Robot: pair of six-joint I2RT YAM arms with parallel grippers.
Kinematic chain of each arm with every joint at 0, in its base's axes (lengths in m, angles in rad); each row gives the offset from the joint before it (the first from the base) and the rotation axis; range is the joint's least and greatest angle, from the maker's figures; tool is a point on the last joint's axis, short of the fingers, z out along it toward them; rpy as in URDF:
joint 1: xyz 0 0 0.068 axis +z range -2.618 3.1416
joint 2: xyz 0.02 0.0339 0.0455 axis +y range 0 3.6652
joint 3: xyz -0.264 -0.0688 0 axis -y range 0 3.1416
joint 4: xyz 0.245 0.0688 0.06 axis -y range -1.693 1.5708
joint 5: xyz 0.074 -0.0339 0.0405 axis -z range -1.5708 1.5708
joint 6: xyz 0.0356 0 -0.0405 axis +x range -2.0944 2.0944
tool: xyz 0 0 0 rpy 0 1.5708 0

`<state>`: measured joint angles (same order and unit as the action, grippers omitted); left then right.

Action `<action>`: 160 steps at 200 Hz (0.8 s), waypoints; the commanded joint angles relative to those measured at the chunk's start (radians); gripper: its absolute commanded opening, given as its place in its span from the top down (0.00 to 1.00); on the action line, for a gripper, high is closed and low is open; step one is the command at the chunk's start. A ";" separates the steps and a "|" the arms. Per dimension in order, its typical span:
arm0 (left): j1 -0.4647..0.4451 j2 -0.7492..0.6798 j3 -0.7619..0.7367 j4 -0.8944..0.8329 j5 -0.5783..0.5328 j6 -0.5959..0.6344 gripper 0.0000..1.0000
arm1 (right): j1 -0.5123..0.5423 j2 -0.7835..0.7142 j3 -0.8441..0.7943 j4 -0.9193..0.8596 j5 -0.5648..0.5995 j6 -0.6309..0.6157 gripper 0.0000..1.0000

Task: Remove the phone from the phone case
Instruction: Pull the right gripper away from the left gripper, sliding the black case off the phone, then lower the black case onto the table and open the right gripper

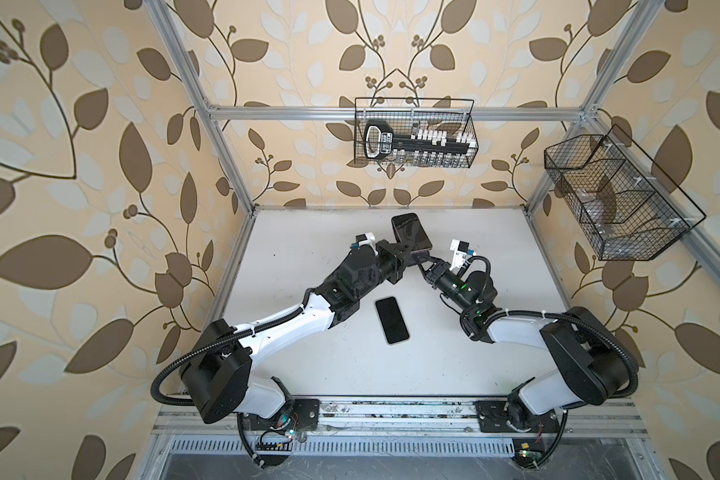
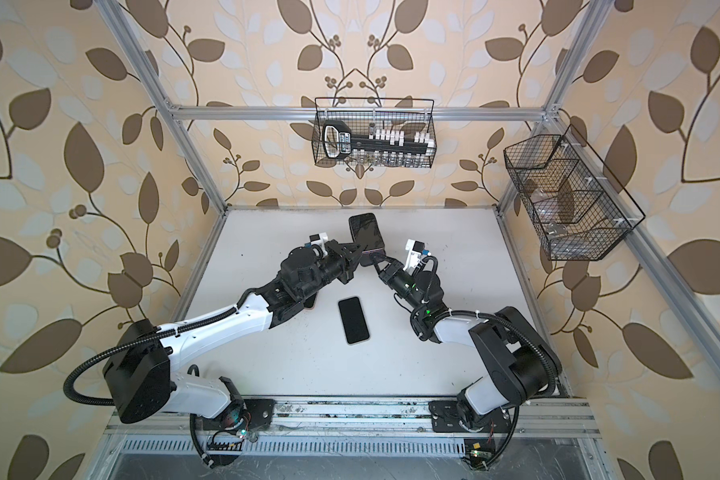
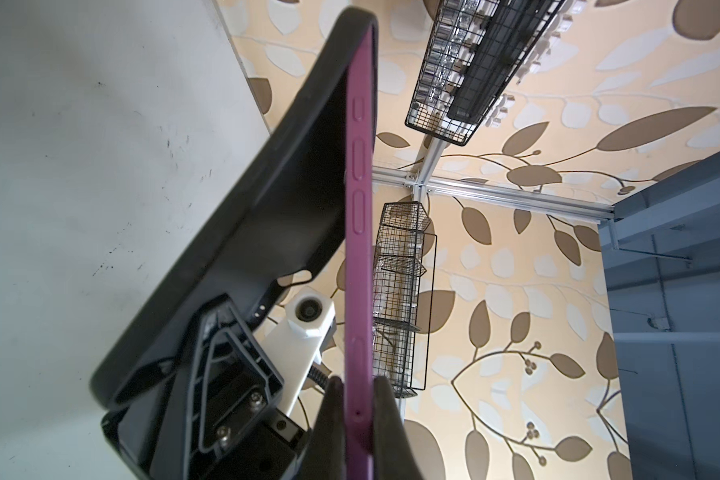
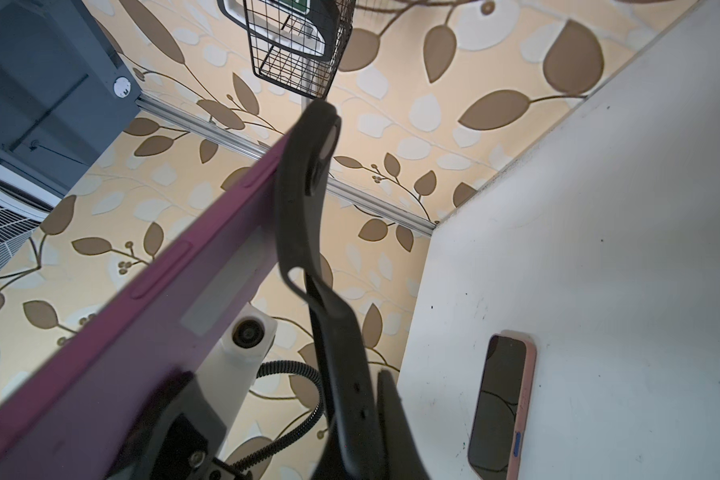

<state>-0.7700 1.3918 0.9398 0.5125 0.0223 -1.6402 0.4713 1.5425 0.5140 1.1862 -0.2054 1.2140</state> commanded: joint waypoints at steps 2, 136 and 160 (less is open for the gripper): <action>-0.026 -0.102 0.046 0.170 0.066 -0.017 1.00 | -0.032 0.037 -0.015 -0.025 0.051 -0.007 1.00; -0.034 -0.092 0.067 0.177 0.072 0.067 1.00 | -0.125 0.092 -0.119 0.022 0.043 -0.012 1.00; -0.031 -0.070 0.059 0.178 0.070 0.125 1.00 | -0.198 0.051 -0.155 -0.057 0.010 -0.049 1.00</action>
<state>-0.8017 1.3361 0.9527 0.5957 0.0799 -1.6039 0.3290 1.6344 0.3965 1.1641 -0.1688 1.1992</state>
